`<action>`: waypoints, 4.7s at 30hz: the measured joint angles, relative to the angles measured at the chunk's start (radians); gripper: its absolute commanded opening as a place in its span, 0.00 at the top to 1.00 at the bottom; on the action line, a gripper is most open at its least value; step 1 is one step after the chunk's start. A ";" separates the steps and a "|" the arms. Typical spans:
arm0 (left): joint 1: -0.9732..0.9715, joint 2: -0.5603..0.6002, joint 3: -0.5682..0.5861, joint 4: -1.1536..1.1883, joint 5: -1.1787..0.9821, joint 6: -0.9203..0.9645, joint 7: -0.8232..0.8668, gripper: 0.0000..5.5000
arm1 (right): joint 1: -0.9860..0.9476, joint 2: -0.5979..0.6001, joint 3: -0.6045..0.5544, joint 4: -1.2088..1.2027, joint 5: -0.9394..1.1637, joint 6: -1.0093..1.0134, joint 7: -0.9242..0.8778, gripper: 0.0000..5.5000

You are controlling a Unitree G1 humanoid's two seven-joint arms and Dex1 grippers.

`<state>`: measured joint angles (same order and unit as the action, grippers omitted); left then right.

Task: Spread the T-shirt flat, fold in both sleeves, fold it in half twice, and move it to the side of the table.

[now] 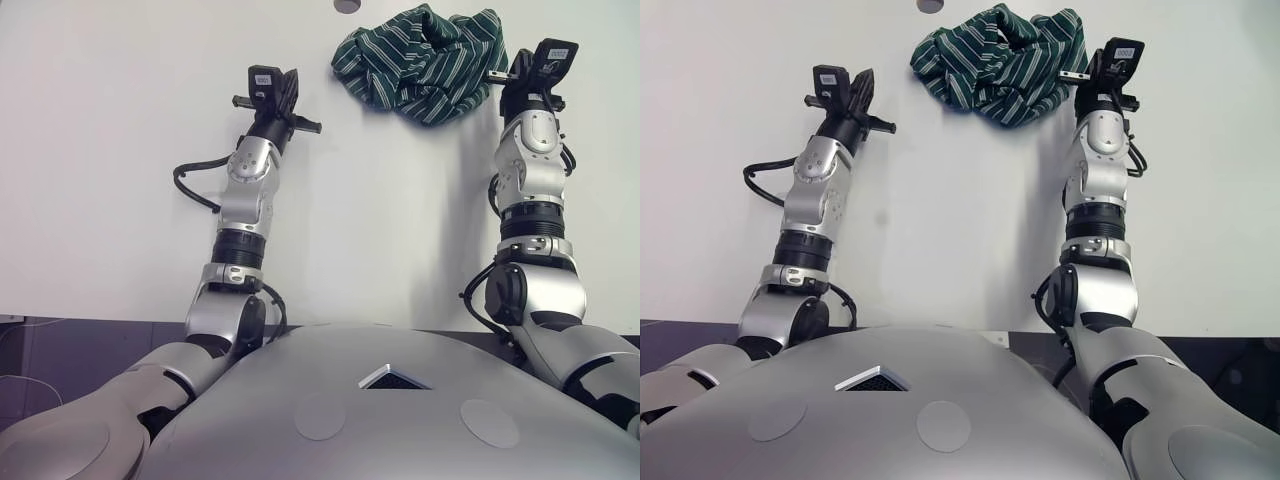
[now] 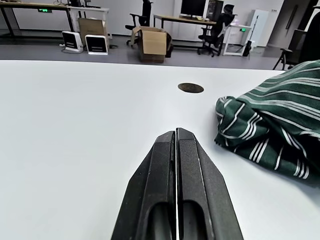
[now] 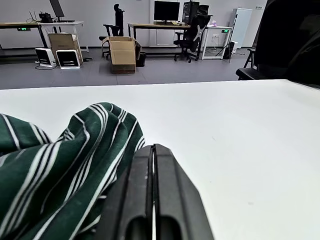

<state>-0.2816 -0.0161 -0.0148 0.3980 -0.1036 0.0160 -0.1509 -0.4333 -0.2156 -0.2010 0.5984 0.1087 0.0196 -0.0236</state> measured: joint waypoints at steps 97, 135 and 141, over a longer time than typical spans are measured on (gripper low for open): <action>-0.798 0.384 0.137 -0.274 -0.420 0.510 -0.488 1.00 | 0.075 0.001 -0.038 -0.773 0.646 0.869 0.434 0.60; -0.738 0.426 0.090 0.113 -0.206 0.227 -0.494 1.00 | -0.495 -0.149 0.010 -0.056 0.473 0.555 0.656 1.00; -1.099 0.476 0.017 0.751 0.030 -0.059 -0.449 1.00 | -0.937 -0.217 0.054 0.528 0.227 0.193 0.662 1.00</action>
<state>-1.3806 0.4602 0.0026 1.1493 -0.0734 -0.0427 -0.6003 -1.3703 -0.4330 -0.1465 1.1265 0.3355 0.2126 0.6389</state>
